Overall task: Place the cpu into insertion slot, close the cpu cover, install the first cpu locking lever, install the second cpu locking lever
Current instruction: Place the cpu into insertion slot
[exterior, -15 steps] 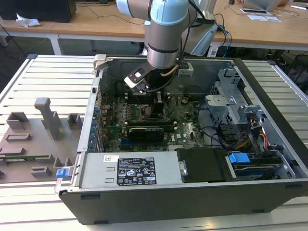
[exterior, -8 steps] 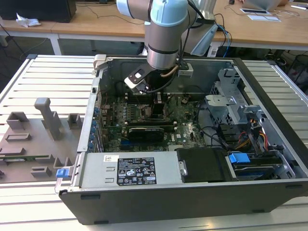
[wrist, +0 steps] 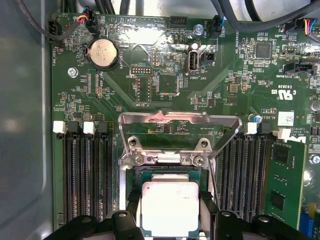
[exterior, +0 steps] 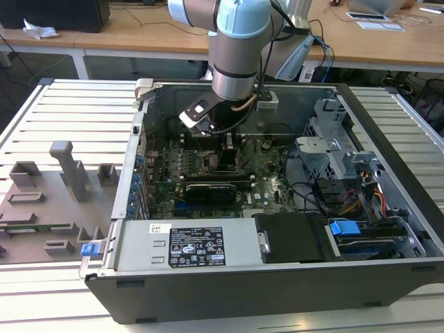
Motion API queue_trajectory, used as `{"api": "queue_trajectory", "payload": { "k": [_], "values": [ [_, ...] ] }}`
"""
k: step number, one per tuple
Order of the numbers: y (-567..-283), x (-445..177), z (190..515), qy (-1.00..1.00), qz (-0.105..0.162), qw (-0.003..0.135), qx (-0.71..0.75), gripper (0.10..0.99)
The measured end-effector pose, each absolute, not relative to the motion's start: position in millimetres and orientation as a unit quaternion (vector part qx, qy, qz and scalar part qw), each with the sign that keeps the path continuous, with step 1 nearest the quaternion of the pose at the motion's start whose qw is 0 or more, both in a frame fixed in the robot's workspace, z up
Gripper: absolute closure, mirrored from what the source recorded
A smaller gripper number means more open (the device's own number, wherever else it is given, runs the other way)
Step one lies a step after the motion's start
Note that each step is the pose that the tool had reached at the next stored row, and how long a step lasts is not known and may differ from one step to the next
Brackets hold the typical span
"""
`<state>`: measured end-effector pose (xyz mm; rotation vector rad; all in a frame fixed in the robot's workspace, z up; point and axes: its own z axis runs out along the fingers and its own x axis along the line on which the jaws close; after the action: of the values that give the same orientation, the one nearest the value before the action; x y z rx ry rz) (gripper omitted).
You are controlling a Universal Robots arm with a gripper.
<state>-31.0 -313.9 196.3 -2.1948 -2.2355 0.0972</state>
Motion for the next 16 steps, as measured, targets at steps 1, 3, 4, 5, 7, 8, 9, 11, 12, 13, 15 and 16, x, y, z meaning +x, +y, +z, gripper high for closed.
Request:
{"api": "queue_trajectory", "payload": {
  "k": [1,3,4,5,7,8,9,11,12,13,15,16],
  "values": [
    [-313.7,-30.8,195.8,-0.713,0.030,0.004,-0.700,0.529],
    [-313.8,-30.9,196.2,-0.713,0.031,0.004,-0.700,0.467],
    [-313.9,-31.0,196.3,-0.713,0.031,0.004,-0.700,0.467],
    [-313.9,-31.0,196.3,-0.713,0.031,0.004,-0.700,0.467],
    [-314.0,-31.0,198.2,-0.713,0.031,0.004,-0.700,0.467],
    [-313.9,-31.0,200.3,-0.713,0.031,0.004,-0.700,0.467],
    [-313.9,-31.0,203.6,-0.713,0.031,0.004,-0.700,0.467],
    [-314.0,-31.0,209.4,-0.713,0.031,0.004,-0.700,0.467],
    [-313.9,-31.0,211.8,-0.713,0.031,0.004,-0.700,0.467],
    [-313.9,-31.0,214.4,-0.713,0.031,0.004,-0.700,0.467],
    [-313.9,-31.0,219.0,-0.713,0.031,0.004,-0.700,0.616],
    [-313.8,-31.0,223.0,-0.713,0.031,0.004,-0.700,0.733]
  ]
}}
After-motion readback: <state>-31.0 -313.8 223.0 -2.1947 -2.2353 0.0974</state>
